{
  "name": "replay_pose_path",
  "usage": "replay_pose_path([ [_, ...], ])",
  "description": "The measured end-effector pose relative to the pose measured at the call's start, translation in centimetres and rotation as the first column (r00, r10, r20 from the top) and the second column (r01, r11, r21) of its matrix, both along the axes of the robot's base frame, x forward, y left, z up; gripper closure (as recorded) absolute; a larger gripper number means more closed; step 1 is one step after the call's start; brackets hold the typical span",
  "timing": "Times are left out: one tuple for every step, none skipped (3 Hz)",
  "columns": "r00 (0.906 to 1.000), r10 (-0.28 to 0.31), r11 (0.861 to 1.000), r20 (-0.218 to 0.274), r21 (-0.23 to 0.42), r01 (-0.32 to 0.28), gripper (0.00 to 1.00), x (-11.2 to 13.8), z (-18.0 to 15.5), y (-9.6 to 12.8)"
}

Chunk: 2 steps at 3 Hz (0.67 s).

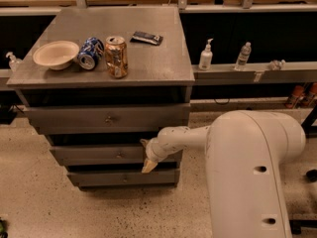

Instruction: Open middle drawer

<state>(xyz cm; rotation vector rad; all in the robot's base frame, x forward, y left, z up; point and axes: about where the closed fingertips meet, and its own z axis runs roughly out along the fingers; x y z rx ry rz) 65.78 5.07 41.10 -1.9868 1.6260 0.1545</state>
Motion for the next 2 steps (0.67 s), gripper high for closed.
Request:
replay_pose_path([
  [0.999, 0.02, 1.0, -0.04, 0.014, -0.019, 0.38, -1.9, -0.7, 0.1],
  [0.9973, 0.028, 0.999, -0.068, 0.043, -0.025, 0.37, -2.9, -0.8, 0.1],
])
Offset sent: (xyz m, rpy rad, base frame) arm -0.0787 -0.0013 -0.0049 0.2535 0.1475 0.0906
